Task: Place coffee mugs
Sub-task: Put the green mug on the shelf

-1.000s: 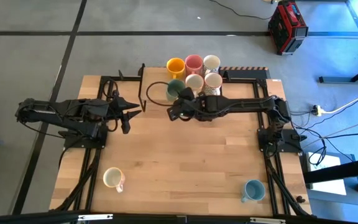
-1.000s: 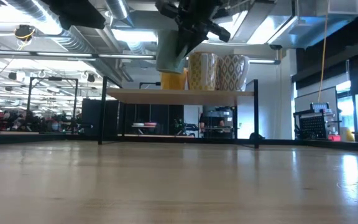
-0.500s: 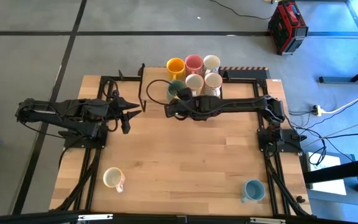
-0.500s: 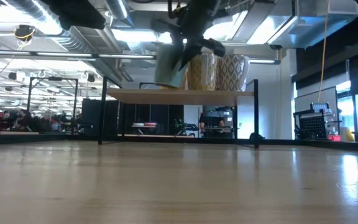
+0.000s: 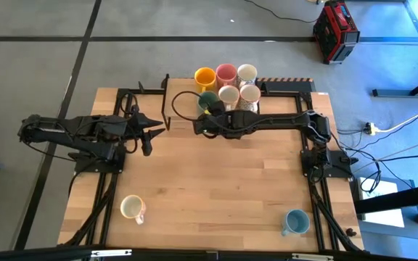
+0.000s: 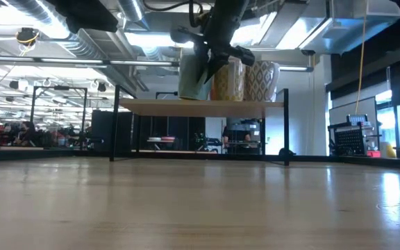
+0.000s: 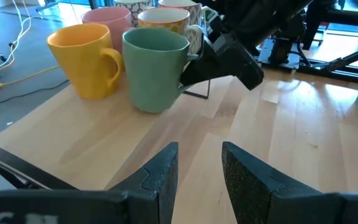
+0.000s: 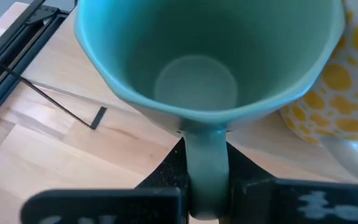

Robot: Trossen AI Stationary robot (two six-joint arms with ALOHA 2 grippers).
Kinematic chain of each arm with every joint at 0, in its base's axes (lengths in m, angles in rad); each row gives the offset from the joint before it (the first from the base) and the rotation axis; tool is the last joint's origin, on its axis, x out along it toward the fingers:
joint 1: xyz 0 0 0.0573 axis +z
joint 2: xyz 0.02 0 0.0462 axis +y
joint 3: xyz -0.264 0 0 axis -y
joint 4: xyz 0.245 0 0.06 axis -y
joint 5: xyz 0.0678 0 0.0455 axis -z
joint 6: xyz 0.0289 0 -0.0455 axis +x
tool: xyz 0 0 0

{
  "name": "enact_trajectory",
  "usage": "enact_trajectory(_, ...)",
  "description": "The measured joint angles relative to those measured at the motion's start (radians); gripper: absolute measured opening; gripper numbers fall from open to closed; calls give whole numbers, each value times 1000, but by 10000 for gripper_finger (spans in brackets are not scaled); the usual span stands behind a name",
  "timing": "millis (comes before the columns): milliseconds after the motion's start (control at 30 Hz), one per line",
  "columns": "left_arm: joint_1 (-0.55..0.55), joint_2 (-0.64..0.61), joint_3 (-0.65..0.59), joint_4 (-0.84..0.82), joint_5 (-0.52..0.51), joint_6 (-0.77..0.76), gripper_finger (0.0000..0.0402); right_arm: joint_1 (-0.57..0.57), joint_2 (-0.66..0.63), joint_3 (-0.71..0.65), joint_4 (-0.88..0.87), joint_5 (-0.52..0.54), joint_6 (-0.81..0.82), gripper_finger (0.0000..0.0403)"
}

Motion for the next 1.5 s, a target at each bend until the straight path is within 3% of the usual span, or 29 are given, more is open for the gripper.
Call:
enact_trajectory(500,0,0,0,0,0,0,118,-12,9,0,18,15,9,29)
enact_trajectory(1200,0,0,0,0,8,0,118,-11,10,0,49,48,8,113)
enact_trajectory(1500,0,0,0,0,8,1,118,-11,11,0,58,87,10,122)
